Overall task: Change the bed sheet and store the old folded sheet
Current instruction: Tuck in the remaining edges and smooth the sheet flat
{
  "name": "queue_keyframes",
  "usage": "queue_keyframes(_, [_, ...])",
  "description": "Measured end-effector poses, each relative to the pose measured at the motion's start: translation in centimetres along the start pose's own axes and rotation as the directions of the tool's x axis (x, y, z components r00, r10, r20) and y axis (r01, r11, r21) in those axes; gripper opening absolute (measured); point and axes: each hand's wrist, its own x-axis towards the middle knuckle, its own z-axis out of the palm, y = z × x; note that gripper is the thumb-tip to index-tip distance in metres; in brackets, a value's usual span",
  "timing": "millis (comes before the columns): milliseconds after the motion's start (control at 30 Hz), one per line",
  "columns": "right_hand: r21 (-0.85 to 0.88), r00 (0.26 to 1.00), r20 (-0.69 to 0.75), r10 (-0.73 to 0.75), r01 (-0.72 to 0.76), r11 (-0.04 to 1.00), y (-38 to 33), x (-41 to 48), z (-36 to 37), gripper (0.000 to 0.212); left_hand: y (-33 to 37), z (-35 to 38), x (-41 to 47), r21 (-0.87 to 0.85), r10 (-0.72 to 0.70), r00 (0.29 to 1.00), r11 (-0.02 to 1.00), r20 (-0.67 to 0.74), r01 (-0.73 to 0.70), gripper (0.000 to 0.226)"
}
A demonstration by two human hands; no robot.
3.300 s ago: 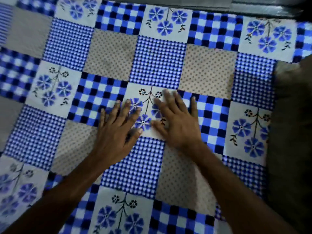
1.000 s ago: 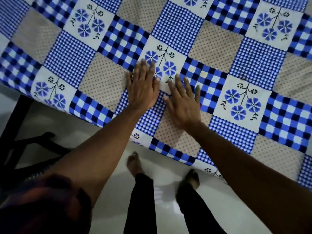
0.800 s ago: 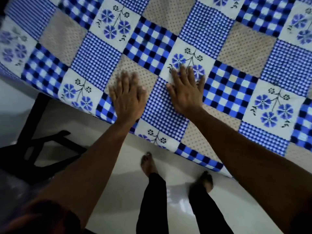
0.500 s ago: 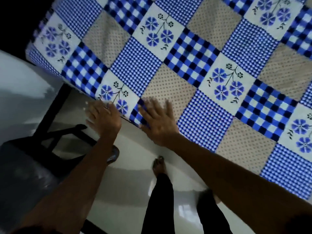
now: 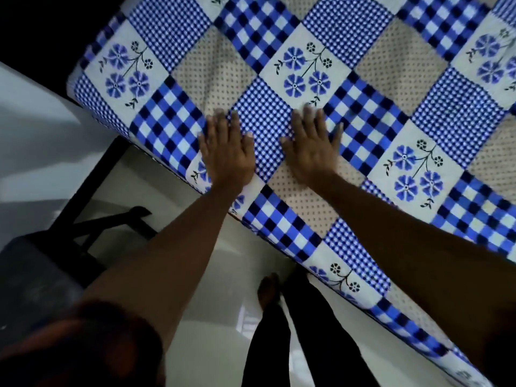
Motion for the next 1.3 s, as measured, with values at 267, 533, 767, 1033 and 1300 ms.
queue_keyframes(267, [0.044, 0.842, 0.159, -0.515, 0.515, 0.856, -14.2, -2.3, 2.7, 0.064, -11.6, -4.2, -1.1, 0.059, -0.466, 0.885, 0.883, 0.014, 0.465, 0.066])
queue_keyframes(533, [0.057, 0.998, -0.012, -0.067, 0.068, 0.996, -4.9, 10.0, -2.4, 0.068, -5.2, -4.5, 5.1, -0.001, 0.02, 0.999, 1.0, 0.029, -0.02, 0.061])
queue_keyframes(767, [0.001, 0.962, 0.043, -0.271, 0.271, 0.963, -13.5, 12.1, 0.0, 0.072, -7.8, -3.2, 10.5, 0.077, -0.039, 0.998, 0.996, 0.044, 0.035, 0.06])
queue_keyframes(1033, [0.016, 0.784, 0.123, -0.609, 0.612, 0.791, -23.4, 11.3, 2.3, 0.065, -22.0, -5.9, 11.5, -0.142, -0.642, 0.767, 0.759, -0.001, 0.635, 0.073])
queue_keyframes(1300, [0.015, 0.986, -0.005, -0.167, 0.167, 0.986, -21.9, 18.8, 0.3, 0.067, -23.2, -7.4, 11.8, -0.188, -0.188, 0.973, 0.969, -0.131, 0.162, 0.07])
